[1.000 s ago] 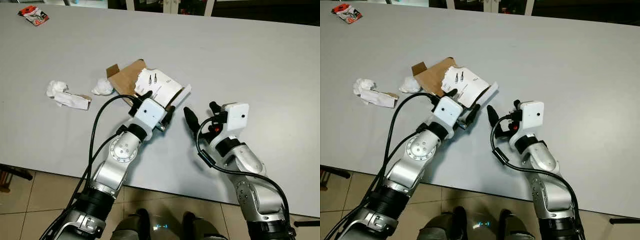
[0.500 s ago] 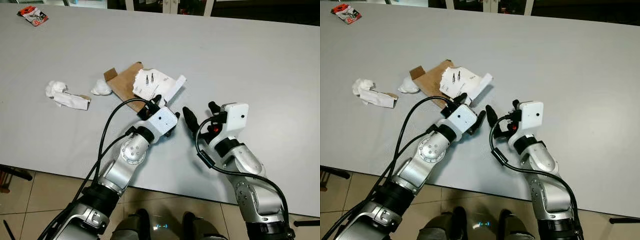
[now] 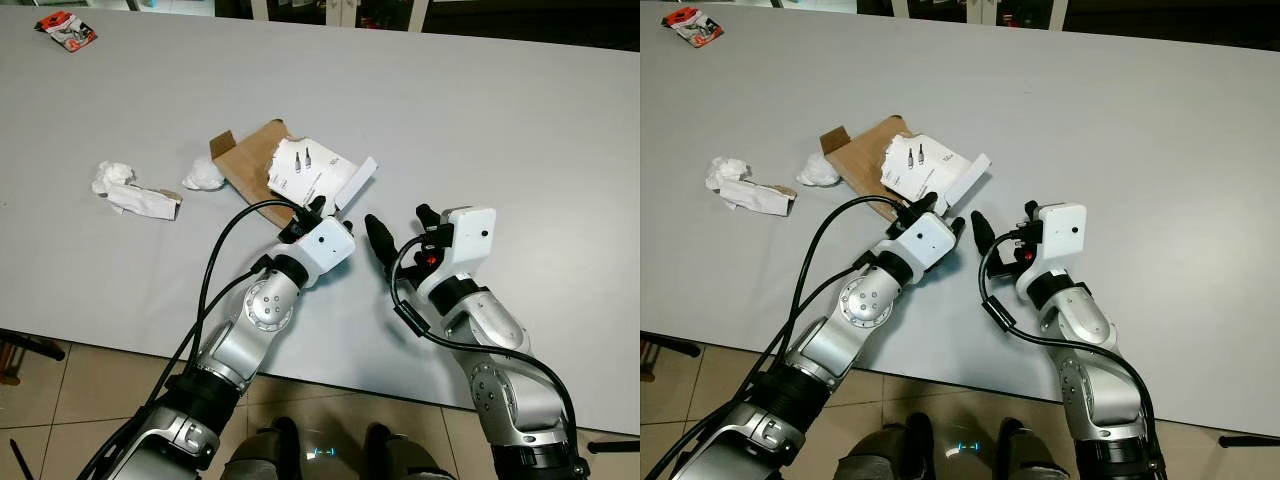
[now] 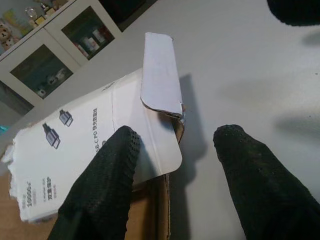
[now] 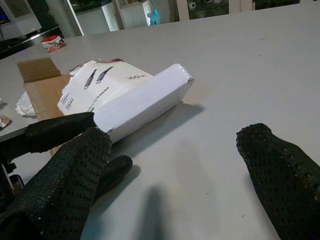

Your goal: Picking trash to rubbish bin

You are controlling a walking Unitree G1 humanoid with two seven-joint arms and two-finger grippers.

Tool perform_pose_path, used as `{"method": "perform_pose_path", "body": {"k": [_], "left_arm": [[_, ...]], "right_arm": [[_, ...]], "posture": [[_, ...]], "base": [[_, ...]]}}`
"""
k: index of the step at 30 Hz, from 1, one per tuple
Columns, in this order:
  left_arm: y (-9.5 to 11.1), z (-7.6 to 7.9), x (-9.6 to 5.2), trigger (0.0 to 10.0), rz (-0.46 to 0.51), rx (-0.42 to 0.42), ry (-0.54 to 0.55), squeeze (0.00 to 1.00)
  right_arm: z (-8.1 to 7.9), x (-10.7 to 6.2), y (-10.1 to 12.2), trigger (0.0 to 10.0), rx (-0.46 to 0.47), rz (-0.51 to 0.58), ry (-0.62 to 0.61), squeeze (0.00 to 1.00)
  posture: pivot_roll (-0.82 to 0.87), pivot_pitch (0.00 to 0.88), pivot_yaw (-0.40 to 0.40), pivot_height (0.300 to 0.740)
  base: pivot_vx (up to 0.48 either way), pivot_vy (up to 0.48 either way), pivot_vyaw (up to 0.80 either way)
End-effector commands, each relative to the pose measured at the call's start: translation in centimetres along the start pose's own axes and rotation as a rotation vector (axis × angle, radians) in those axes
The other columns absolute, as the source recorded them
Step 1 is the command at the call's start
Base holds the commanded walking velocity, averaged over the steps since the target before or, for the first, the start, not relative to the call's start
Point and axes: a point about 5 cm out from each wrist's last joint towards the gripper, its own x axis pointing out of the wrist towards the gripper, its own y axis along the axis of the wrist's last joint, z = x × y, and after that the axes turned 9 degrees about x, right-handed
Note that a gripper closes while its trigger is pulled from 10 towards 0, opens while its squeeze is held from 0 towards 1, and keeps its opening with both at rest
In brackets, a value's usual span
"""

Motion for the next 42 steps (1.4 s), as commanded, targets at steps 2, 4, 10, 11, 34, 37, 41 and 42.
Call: {"method": "perform_pose_path", "body": {"k": [2,4,10,11,34,37,41,42], "left_arm": [[0.1,0.4,0.1,0.0,0.008,0.017,-0.011,0.00],[0.2,0.5,0.1,0.0,0.011,0.016,-0.010,0.00],[0.3,0.7,0.1,0.0,0.016,0.011,-0.008,0.00],[0.3,0.7,0.1,0.0,0.018,0.008,-0.007,0.00],[4.3,-3.7,0.3,10.0,0.234,-0.051,0.328,0.00],[4.8,-3.9,0.3,10.0,0.252,-0.055,0.336,0.00],[4.9,-4.3,0.3,10.0,0.246,-0.081,0.361,0.00],[4.8,-4.3,0.3,10.0,0.238,-0.087,0.367,0.00]], "right_arm": [[-0.3,-0.3,0.0,10.0,0.013,-0.004,0.009,0.00],[-0.3,-0.3,-0.1,10.0,0.010,-0.005,0.010,0.00],[-0.3,-0.3,-0.1,10.0,0.011,-0.006,0.011,0.00],[-0.3,-0.3,-0.1,10.0,0.012,-0.006,0.011,0.00],[-0.5,0.0,-0.2,10.0,0.014,-0.003,0.016,0.00],[-0.5,0.1,-0.2,10.0,0.014,-0.002,0.017,0.00],[-0.5,0.1,-0.2,10.0,0.014,-0.001,0.018,0.00],[-0.5,0.1,-0.2,10.0,0.015,-0.001,0.018,0.00]], "posture": [[-0.05,0.259,0.037,0.740],[-0.05,0.258,0.037,0.740],[-0.05,0.259,0.036,0.740],[-0.05,0.259,0.036,0.740],[-0.05,0.231,0.044,0.740],[-0.05,0.231,0.045,0.740],[-0.05,0.234,0.043,0.740],[-0.05,0.236,0.042,0.740]], "base": [[0.000,0.000,0.00],[0.000,0.000,0.00],[0.000,0.000,0.00],[0.000,0.000,0.00],[0.000,0.000,0.00],[0.000,0.000,0.00],[0.000,0.000,0.00],[0.000,0.000,0.00]]}}
